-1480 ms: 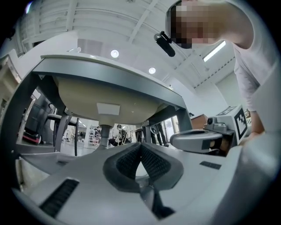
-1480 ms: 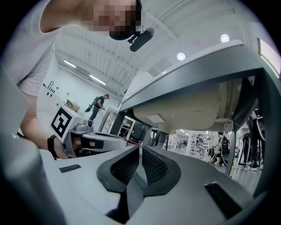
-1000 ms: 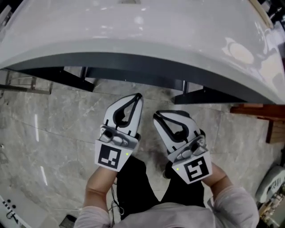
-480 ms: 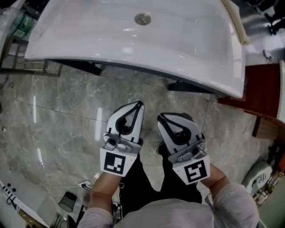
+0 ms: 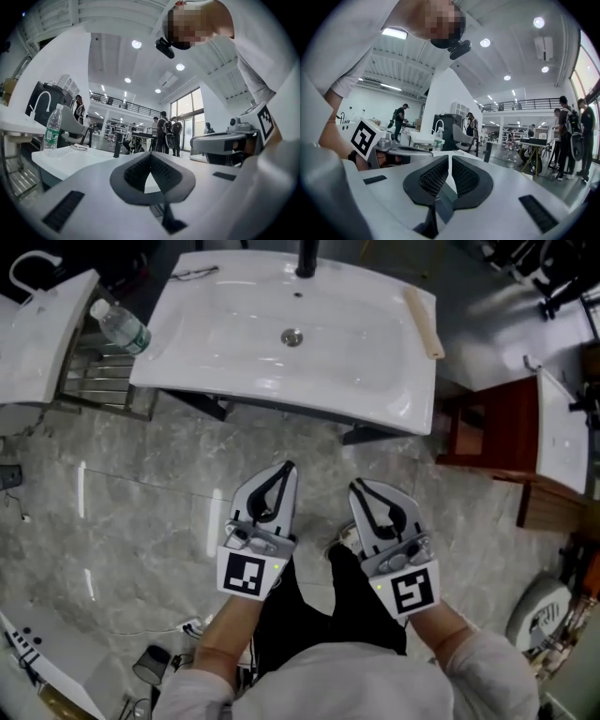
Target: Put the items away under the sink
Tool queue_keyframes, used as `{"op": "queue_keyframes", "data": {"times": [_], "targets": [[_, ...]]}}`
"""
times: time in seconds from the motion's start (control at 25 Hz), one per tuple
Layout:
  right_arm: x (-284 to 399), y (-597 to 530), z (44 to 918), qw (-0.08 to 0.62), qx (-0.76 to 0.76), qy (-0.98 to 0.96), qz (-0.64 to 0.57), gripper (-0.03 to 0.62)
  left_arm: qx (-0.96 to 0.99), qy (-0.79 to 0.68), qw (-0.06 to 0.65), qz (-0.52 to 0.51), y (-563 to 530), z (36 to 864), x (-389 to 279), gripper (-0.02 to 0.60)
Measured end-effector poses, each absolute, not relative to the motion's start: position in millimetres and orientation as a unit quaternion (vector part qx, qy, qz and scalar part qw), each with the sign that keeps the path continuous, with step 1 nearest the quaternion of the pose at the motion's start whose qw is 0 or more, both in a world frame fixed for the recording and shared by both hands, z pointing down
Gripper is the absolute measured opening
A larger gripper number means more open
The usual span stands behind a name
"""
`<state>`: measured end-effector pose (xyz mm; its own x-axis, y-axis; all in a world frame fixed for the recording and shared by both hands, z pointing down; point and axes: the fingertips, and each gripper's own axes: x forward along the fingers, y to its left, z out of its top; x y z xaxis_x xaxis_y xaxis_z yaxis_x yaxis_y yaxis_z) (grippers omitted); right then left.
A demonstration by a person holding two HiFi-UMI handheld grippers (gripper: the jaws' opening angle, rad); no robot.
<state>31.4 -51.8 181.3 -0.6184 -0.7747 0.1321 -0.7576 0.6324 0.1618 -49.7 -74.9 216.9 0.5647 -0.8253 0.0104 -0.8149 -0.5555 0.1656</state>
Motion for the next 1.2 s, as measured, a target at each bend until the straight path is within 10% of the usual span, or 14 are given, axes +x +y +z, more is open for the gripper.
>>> {"op": "queue_keyframes", "data": {"times": [1.2], "targets": [[105.1, -23.6, -18.1, 0.017, 0.435, -0.892, -0.119, 0.046, 0.863, -0.500, -0.006, -0.072, -35.3, 14.4, 2.7, 0.003]]}}
